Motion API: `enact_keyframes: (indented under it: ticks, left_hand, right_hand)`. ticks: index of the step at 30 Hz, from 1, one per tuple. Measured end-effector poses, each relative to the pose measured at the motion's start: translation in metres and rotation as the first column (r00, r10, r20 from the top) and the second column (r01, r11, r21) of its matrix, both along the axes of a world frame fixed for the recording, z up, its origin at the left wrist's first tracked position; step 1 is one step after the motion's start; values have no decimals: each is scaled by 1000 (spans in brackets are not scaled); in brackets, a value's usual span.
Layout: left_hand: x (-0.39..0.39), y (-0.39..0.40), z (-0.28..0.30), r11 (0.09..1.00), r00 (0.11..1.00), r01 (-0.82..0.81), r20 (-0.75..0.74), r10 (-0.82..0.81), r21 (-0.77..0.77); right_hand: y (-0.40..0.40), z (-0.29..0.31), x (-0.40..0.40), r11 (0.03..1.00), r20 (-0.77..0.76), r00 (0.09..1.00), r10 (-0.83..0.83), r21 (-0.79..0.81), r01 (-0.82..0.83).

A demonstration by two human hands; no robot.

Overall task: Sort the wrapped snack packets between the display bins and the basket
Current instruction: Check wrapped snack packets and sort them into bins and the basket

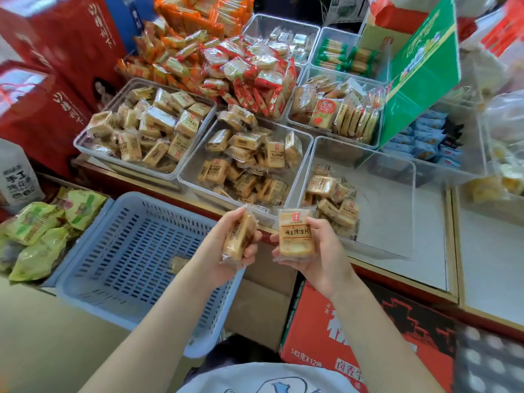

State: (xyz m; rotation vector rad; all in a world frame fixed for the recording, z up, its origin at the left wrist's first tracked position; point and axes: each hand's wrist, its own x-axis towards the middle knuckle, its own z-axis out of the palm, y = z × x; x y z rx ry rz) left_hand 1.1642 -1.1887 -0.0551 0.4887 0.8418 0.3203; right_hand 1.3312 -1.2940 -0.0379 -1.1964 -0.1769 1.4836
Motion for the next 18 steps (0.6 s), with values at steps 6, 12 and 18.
enact_keyframes:
  ticks: [6, 12, 18]
  left_hand:
    - [43, -5, 3, 1000, 994, 4, -110, -7, -22]
    - [89, -4, 4, 992, 925, 34, -380, 16, 124]
    - [165, -4, -3, 932, 839, 157, -542, 48, 326]
  right_hand:
    - [-8, 2, 33, 997, 58, 996, -62, 42, 60]
    - [-6, -12, 60, 976, 52, 974, -219, 1, 219]
    - [15, -31, 76, 964, 137, 961, -239, -87, 252]
